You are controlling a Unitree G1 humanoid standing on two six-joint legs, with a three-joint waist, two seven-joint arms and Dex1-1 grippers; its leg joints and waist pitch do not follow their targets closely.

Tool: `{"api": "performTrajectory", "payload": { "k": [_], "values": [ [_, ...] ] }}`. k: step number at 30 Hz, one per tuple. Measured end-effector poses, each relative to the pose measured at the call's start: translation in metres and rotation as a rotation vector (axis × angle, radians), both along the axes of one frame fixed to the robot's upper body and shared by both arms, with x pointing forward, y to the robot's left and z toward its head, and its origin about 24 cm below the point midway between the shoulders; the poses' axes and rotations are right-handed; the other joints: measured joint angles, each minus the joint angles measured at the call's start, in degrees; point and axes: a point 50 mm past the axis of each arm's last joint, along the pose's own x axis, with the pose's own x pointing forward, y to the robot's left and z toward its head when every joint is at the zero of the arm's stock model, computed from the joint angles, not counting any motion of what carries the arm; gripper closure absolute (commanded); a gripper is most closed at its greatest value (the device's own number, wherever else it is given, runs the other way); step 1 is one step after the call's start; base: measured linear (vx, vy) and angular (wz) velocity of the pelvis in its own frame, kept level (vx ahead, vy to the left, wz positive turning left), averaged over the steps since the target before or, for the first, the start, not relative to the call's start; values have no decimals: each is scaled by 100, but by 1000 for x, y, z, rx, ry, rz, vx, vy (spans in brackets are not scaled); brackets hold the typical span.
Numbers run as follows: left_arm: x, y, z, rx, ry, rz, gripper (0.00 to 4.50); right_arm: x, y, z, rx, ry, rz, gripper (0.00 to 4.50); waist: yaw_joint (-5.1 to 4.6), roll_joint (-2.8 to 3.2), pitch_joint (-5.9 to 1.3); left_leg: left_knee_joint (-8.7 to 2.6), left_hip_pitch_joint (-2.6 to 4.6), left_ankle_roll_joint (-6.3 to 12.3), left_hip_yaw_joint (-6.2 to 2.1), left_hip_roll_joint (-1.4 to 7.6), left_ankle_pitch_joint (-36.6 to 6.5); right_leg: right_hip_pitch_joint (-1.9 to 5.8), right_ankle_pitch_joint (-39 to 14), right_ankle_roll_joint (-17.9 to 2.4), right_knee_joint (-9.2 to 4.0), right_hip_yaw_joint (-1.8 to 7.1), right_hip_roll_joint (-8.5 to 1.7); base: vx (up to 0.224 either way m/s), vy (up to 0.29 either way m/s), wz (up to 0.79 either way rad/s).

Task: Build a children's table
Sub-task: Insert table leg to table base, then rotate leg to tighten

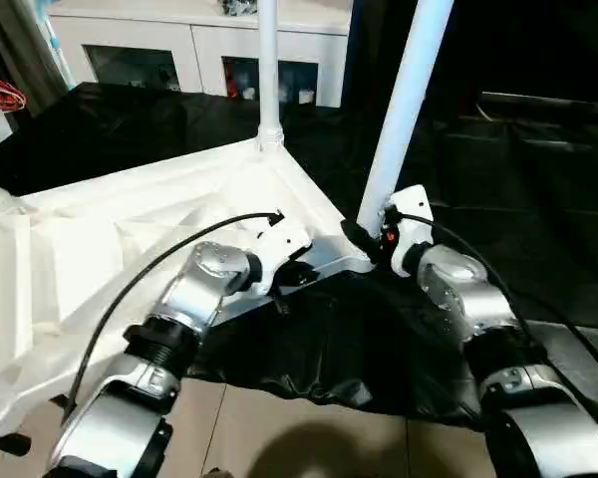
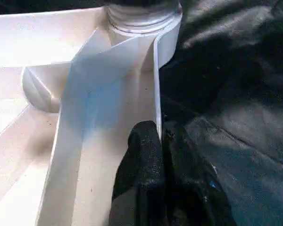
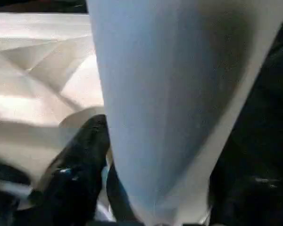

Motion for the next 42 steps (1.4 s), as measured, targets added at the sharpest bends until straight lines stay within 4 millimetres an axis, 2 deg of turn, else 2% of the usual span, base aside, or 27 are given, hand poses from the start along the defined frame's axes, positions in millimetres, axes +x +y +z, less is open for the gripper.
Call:
{"api": "performTrajectory", "payload": {
  "k": [4,15,22,25,29,32,39,42],
  "values": [
    [-2,2,1,-7,2,-52,450,-6,-4,-2,-16,-2,58,82,47,8,8,4,1,0,0,1,0,-3,0,0,1,-2,-1,0,0,0],
    [-11,15,1,-13,42,-272,450,-37,-24,-7,-105,12,333,82,290,24,18,15,-9,1,3,11,0,-10,-1,-2,4,-4,-4,0,0,0],
    [-16,21,0,8,67,-395,450,-56,-31,-6,-137,28,494,82,348,26,18,21,-4,1,3,13,1,3,-1,-1,8,-4,-7,0,0,0],
    [-17,23,0,17,75,-428,450,-62,-31,-7,-133,35,541,117,361,27,18,24,-3,1,3,14,1,4,0,-1,12,-2,-7,0,0,0],
    [-18,23,1,23,89,-470,450,-68,-32,-6,-128,50,574,126,394,28,17,24,1,1,4,14,1,7,0,-2,13,-1,-8,0,0,0],
    [-18,23,1,28,86,-487,450,-69,-33,-6,-124,60,581,164,408,31,15,24,1,1,3,14,1,7,0,-2,16,-1,-8,0,0,0],
    [-18,23,-1,24,96,-505,450,-74,-33,-8,-115,75,592,172,443,42,9,32,2,1,3,14,1,14,0,-1,16,-1,-10,0,0,0],
    [-16,19,-4,8,97,-463,450,-73,-32,-10,-100,78,538,172,449,52,2,33,20,1,4,14,1,35,0,-1,17,3,-13,0,0,0]
  ]
}}
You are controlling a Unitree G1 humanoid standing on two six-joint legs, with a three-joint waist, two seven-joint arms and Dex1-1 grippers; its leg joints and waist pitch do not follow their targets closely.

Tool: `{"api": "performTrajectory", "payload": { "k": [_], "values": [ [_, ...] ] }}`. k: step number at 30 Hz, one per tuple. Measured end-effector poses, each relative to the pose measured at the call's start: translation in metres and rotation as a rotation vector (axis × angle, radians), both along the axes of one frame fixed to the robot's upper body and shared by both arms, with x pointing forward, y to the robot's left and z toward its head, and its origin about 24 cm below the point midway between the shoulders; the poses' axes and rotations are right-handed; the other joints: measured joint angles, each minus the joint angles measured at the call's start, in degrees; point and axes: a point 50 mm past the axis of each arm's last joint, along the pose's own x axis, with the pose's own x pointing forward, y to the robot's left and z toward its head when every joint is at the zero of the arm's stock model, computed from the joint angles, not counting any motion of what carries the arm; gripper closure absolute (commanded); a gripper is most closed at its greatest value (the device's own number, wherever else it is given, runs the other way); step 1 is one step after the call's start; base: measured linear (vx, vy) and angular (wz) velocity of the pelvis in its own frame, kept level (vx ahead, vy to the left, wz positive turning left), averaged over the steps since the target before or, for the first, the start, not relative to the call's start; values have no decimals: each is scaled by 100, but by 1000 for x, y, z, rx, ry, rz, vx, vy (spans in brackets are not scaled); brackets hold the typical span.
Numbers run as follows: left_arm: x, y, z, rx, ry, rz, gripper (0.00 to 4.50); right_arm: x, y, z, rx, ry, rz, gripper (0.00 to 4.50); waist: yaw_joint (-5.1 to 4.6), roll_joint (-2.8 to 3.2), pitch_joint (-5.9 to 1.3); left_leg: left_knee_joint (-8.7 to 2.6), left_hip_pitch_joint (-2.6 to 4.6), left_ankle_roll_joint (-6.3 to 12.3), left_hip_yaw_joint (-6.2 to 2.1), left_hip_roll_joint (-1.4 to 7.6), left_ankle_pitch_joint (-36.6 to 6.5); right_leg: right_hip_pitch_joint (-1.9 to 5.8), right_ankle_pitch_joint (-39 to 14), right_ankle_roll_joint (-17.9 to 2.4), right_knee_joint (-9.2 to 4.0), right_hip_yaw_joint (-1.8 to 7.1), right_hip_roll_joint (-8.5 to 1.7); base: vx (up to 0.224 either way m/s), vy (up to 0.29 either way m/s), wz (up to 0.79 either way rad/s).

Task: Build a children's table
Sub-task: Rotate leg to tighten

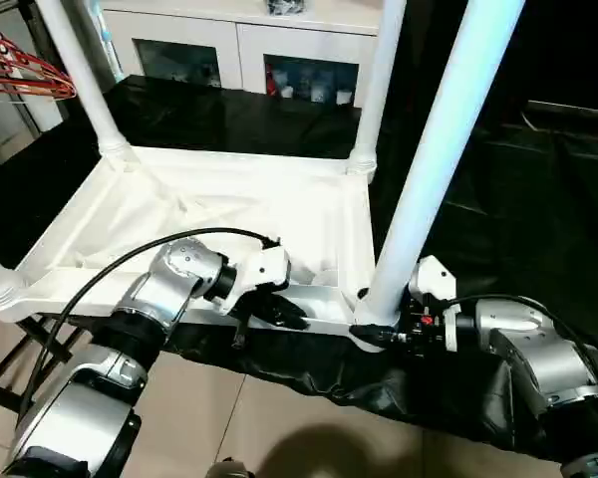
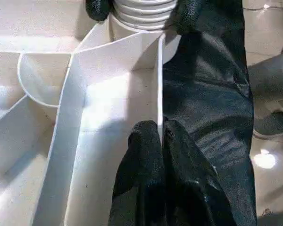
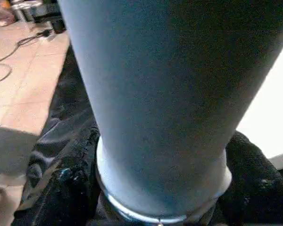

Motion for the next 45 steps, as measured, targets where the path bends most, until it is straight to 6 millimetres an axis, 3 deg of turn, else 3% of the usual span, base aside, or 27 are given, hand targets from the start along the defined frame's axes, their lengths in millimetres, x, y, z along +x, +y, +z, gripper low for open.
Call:
{"api": "performTrajectory", "payload": {
  "k": [5,9,15,17,20,24,32,39,45],
  "values": [
    [9,-9,-4,-8,-25,138,450,14,2,-9,40,-9,-253,172,-74,0,0,-3,17,-1,-2,-3,0,28,-2,24,-2,2,1,0,0,0],
    [16,-22,-7,-23,-44,266,450,34,9,-13,57,-23,-488,173,-214,8,-6,-4,21,-1,-5,-15,1,34,1,23,-6,3,1,0,0,0],
    [24,-37,-9,-52,-53,414,450,58,26,-15,48,-70,-762,173,-335,14,-13,-11,19,-2,-10,-25,1,35,3,22,-6,1,1,0,0,0],
    [24,-42,-9,-62,-55,424,450,59,26,-15,45,-86,-796,173,-337,14,-13,-11,15,-2,-10,-25,1,36,1,25,-10,1,1,0,0,0],
    [23,-45,-9,-73,-50,433,450,61,26,-14,68,-86,-818,103,-339,14,-14,-13,11,-1,-9,-25,1,36,4,17,-14,2,1,0,0,0],
    [23,-46,-9,-79,-46,427,450,61,24,-13,101,-74,-788,59,-339,16,-15,-13,9,0,-7,-25,0,36,-4,17,-21,4,1,0,0,0],
    [17,-36,-10,-82,-52,344,450,50,11,-12,74,-84,-579,53,-342,16,-14,-21,11,0,-6,-22,0,35,-8,17,-21,2,2,0,0,0],
    [8,-22,-7,-66,-10,156,450,20,-5,-8,65,-51,-260,53,-176,27,-8,-22,10,0,0,-2,0,34,-10,18,-23,1,1,0,0,0],
    [0,-12,-6,-51,22,35,450,0,-14,-2,10,-10,-40,53,-129,30,-6,-22,10,0,0,-1,0,33,-12,22,-23,1,0,0,0,0]
  ]
}}
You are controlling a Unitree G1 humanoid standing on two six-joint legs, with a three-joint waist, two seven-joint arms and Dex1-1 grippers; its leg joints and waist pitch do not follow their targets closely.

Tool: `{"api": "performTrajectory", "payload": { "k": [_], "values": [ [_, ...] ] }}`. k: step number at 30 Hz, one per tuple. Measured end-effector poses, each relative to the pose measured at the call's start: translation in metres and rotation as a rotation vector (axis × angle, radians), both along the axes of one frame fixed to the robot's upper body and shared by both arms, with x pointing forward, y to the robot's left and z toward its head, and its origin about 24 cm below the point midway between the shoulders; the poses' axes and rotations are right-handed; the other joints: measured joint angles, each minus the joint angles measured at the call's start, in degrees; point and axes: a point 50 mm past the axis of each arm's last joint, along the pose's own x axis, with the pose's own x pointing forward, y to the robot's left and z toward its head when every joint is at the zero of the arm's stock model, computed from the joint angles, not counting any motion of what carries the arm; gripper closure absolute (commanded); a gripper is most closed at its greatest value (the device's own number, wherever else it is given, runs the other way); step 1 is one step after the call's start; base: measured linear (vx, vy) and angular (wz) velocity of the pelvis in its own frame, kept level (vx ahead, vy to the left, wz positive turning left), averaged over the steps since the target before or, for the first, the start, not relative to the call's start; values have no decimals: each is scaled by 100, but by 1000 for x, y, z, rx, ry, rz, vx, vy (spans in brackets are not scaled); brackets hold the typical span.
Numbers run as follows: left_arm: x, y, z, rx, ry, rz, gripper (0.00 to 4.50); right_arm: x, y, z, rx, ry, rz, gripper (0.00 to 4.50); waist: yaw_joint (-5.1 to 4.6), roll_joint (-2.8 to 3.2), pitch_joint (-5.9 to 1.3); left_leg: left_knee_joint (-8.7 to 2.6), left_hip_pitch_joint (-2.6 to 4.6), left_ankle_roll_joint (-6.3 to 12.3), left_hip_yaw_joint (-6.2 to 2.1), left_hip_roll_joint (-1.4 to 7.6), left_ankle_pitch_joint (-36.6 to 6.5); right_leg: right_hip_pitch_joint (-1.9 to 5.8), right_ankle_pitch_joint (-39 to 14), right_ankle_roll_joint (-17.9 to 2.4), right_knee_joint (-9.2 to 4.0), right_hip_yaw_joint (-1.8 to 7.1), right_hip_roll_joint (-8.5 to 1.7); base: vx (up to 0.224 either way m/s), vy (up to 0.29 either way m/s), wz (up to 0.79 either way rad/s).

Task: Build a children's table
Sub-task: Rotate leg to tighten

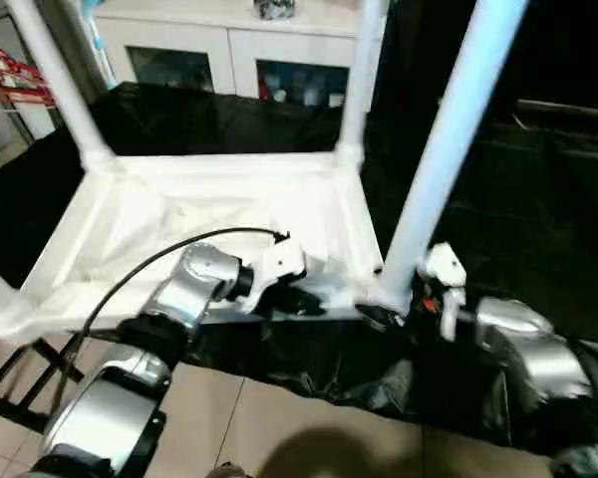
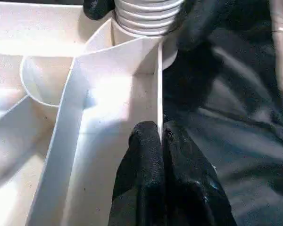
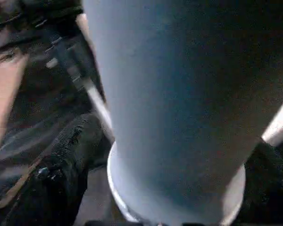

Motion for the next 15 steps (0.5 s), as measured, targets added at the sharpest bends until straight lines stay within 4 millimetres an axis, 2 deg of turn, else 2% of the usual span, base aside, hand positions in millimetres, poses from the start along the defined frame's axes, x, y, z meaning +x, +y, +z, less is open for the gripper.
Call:
{"api": "performTrajectory", "payload": {
  "k": [6,9,14,15],
  "values": [
    [-3,6,1,20,15,-67,450,-8,1,3,-11,35,99,69,0,0,0,0,-4,0,0,0,0,0,-1,1,1,0,0,0,0,0],
    [-4,7,1,23,15,-86,450,-9,3,3,1,47,112,102,4,0,0,0,-2,0,0,0,0,0,-1,1,1,0,0,0,0,0],
    [-5,9,2,28,20,-101,450,-11,3,3,2,57,117,127,14,0,0,0,-2,0,0,0,0,0,-2,2,0,0,0,0,0,0],
    [-5,9,2,28,21,-104,450,-11,3,3,2,58,116,145,16,0,0,0,-3,0,0,0,0,0,-3,2,0,0,0,0,0,0]
  ]
}}
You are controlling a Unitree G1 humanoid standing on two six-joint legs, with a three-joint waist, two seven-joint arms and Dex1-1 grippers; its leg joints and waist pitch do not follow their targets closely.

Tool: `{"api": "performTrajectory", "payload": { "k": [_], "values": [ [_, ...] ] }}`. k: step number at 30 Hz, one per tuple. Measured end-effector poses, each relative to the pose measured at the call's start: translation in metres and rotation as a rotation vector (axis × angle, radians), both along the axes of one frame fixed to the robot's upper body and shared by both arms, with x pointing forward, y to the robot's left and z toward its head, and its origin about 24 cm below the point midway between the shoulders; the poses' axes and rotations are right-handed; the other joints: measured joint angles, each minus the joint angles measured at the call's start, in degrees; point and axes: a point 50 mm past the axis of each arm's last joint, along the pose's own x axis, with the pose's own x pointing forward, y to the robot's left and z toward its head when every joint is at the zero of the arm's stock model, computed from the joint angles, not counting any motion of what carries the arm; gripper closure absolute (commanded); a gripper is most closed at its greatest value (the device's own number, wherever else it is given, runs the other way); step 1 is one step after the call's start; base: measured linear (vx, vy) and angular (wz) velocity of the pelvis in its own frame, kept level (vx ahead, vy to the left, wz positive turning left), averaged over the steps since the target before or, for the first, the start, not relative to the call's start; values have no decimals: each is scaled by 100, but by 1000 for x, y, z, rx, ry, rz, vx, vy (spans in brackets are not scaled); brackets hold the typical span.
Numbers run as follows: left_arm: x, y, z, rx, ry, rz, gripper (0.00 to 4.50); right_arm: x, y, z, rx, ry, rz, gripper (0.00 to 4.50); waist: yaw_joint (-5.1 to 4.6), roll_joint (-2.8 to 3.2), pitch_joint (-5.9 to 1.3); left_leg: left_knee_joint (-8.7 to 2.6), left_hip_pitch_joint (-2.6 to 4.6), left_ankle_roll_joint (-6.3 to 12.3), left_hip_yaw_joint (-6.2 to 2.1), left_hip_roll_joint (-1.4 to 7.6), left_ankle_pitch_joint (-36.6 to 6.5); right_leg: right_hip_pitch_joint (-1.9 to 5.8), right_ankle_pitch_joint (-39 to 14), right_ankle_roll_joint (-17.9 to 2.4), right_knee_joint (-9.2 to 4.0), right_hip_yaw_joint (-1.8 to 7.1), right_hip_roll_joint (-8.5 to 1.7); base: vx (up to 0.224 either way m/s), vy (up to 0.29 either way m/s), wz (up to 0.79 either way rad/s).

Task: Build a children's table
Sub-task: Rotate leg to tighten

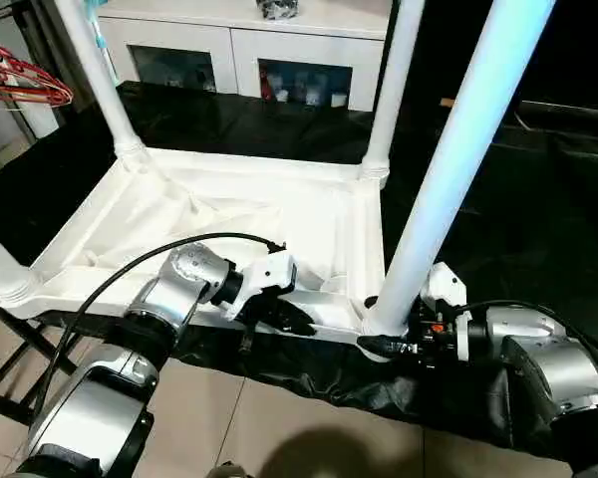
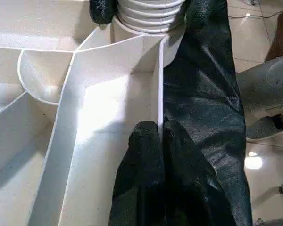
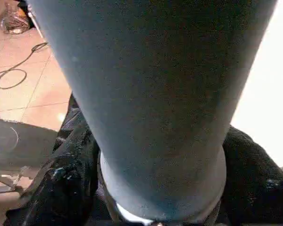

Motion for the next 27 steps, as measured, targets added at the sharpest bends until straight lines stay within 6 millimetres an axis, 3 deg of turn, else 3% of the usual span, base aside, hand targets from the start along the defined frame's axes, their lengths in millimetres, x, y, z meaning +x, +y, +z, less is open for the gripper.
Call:
{"api": "performTrajectory", "payload": {
  "k": [7,12,16,25,27],
  "values": [
    [0,0,-1,-3,2,4,450,-1,3,-1,14,6,-11,169,23,0,0,0,1,0,0,0,0,1,-1,1,2,0,0,0,0,0],
    [10,-6,-2,-25,-33,164,450,15,5,-8,84,-10,-294,172,-47,-6,2,0,7,-1,-1,-1,0,1,-6,16,10,0,0,0,0,0],
    [20,-20,-2,-26,-68,296,450,35,12,-11,99,-50,-558,172,-172,-7,4,-2,7,-2,-5,-8,1,-8,5,13,10,1,1,0,0,0],
    [29,-36,-2,-42,-132,475,450,67,36,-10,57,-114,-888,172,-288,9,-4,-22,5,-3,-7,-27,1,-14,9,-4,1,4,5,0,0,0],
    [29,-37,-2,-44,-134,476,450,68,36,-11,64,-119,-893,117,-287,9,-4,-20,5,-2,-6,-30,1,-10,3,-1,-3,9,4,0,0,0]
  ]
}}
